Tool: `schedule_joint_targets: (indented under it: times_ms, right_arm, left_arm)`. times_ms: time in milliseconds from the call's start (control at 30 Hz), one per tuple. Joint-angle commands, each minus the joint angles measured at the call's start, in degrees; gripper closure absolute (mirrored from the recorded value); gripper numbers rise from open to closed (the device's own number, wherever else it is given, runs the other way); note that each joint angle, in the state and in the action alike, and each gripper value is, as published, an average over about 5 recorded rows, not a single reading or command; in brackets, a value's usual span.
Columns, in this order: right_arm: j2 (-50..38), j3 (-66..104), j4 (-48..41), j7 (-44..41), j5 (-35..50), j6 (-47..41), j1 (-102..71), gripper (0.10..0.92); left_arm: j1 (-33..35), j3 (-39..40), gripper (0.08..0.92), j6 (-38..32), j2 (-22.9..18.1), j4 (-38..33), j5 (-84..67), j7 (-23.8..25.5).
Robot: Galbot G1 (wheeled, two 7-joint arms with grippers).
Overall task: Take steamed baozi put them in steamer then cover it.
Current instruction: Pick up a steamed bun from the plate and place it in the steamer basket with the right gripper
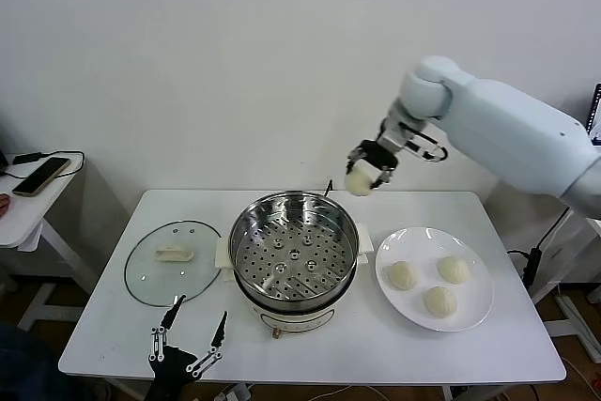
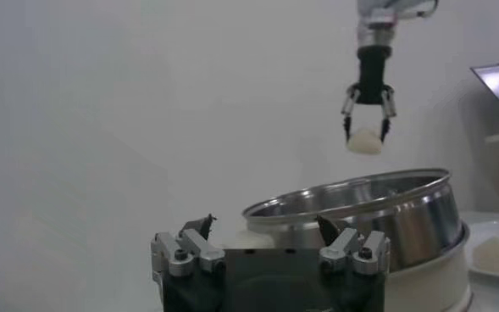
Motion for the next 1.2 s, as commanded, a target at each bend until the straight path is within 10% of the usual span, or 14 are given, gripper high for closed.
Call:
schedule_joint_targets:
  times_ms: [33, 900, 1200]
  right_arm:
    - [6.76, -3.53, 3.93, -0.29, -0.30, 3.27, 2.71, 0.372]
    - [18.24, -1.15, -12.75, 2.38, -13.51, 4.18, -11.12, 0.362]
    - [18.79, -0.61, -13.73, 3.19, -14.21, 4.54, -11.97, 0.222]
  left_arm:
    - [0.03, -0.02, 0.177, -0.05, -0.01, -0.09, -0.02, -0.04]
    - [0.09, -0.74, 0.177, -1.12, -0.03, 0.47, -0.25, -0.45]
    - [-0.09, -0.74, 0.177, -1.20, -0.01, 0.46, -0.34, -0.58]
